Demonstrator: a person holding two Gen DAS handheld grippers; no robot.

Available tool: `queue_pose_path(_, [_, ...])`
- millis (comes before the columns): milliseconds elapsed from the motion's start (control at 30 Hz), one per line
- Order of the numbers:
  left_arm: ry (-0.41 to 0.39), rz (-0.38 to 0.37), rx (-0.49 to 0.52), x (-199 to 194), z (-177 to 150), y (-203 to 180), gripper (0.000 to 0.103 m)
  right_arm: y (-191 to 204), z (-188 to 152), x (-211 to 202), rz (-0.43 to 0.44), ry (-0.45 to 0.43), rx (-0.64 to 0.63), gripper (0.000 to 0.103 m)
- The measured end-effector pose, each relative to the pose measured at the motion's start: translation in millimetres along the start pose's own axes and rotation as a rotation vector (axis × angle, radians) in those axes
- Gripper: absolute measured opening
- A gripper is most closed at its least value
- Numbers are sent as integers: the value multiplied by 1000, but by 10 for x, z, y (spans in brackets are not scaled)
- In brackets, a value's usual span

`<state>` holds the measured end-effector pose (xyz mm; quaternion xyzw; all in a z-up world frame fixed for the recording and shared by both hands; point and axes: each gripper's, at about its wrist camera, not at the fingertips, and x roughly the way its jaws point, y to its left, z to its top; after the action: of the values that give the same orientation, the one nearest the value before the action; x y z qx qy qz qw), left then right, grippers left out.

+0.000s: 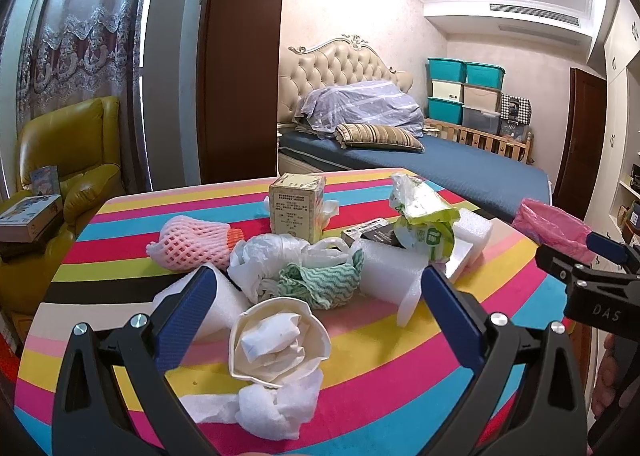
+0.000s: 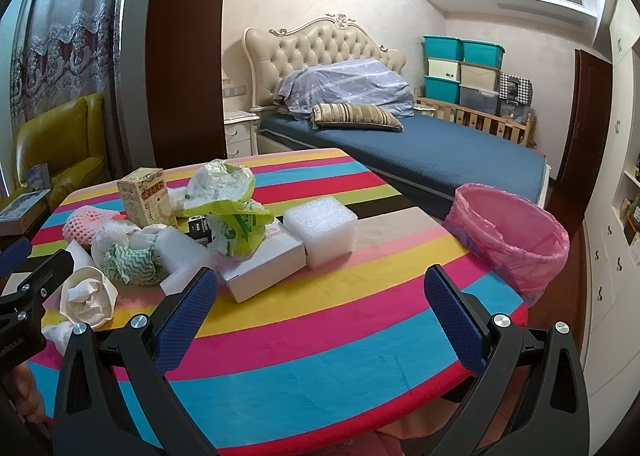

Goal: Collect trash
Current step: 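Grasp the crumpled white tissue with the left gripper while the right gripper approaches the white paper cup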

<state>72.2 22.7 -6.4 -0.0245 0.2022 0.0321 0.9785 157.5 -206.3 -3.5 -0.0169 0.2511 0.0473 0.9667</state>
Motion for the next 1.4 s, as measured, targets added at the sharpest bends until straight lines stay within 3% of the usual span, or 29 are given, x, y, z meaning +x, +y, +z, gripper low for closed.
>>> queue_pose_path(233, [15, 14, 9, -60, 12, 40, 99, 99, 135, 120, 84, 5, -32, 97])
queue_pose_path(333, [-21, 73, 11, -186, 30, 155, 99, 171, 195, 207, 131, 22, -55, 97])
queue_pose_path(467, [-20, 140, -72, -327, 37, 539, 99, 199, 171, 344, 179, 51, -31, 97])
queue_pose_path(700, [28, 272, -121, -399, -198, 1019, 99, 253, -96, 658, 223, 113, 5, 97])
queue_pose_path(833, [118, 208, -106, -292, -344, 998, 99, 340, -227, 730, 252, 142, -29, 97])
queue_pose_path(1033, [139, 67, -21, -137, -400, 501, 98, 198, -262, 675, 214, 127, 4, 97])
queue_pose_path(1100, [162, 33, 16, -76, -443, 342, 93, 161, -270, 637, 207, 113, -5, 97])
queue_pose_path(1200, [216, 30, 81, 44, -568, 239, 75, 122, -285, 608, 204, 104, -10, 97])
queue_pose_path(1300, [272, 6, 62, 144, -670, 314, 47, 150, -302, 629, 227, 119, -13, 97])
queue_pose_path(1400, [252, -23, 60, 88, -665, 375, 37, 283, -316, 599, 266, 118, -40, 97])
